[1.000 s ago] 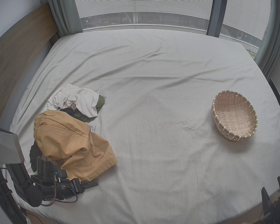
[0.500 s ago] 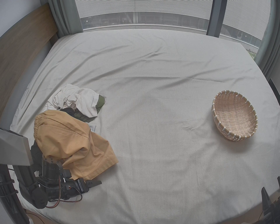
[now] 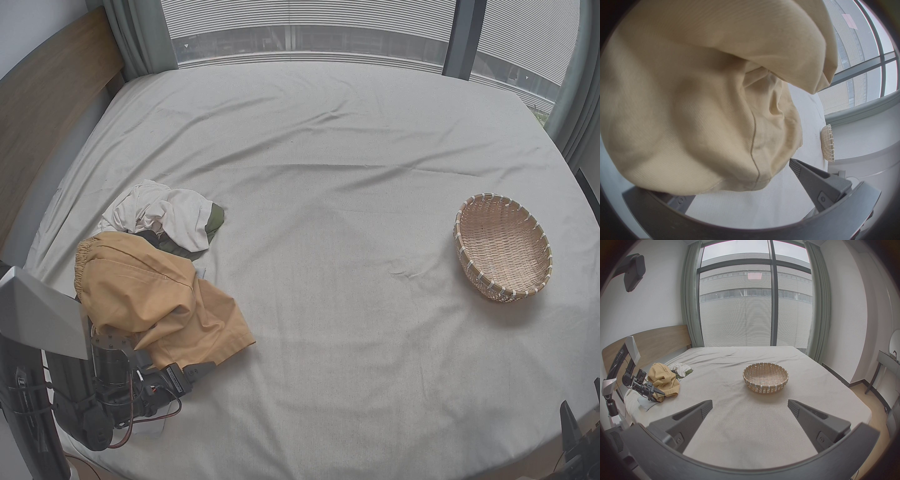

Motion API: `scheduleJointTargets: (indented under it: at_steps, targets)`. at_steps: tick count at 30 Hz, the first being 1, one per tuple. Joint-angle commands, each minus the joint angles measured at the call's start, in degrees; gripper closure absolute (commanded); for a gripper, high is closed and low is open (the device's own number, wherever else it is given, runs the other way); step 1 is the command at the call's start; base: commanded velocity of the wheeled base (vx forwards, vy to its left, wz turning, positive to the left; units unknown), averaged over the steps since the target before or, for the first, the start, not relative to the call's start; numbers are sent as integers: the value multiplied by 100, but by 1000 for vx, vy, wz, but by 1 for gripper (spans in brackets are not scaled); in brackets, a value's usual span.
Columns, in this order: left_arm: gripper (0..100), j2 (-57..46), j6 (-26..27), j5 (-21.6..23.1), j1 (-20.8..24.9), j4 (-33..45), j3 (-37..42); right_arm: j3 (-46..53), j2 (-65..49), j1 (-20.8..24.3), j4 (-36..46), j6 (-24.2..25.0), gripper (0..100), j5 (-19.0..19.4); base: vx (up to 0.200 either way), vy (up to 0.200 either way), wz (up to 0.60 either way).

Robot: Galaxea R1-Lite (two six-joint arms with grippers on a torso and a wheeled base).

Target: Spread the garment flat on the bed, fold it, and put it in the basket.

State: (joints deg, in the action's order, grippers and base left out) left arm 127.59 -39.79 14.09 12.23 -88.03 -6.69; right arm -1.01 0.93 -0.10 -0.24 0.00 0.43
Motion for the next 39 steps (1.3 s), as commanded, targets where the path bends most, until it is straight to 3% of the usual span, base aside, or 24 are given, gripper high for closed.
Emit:
scheduleJointTargets:
  at_steps: [1,11,19,28,31,33,39]
  targets:
    - [100,91,-2,-56,8,-13,10,101,-93,10,-2,0,0,1,0,0,0]
    - [100,47,6,-56,87,-30,-34,101,-93,10,-2,0,0,1,0,0,0]
    - [100,-331,-73,-47,447,-39,-113,101,-93,1,-2,0,0,1,0,0,0]
    - [100,-595,-169,-56,1511,-39,-385,101,-93,1,-2,0,0,1,0,0,0]
    - [100,-586,-169,-47,1634,-39,-394,101,-93,1,-2,0,0,1,0,0,0]
    - [100,-533,-161,-65,2064,-39,-544,101,-93,1,-2,0,0,1,0,0,0]
    - [100,-463,-169,-91,2521,-21,-825,101,-93,1,-2,0,0,1,0,0,0]
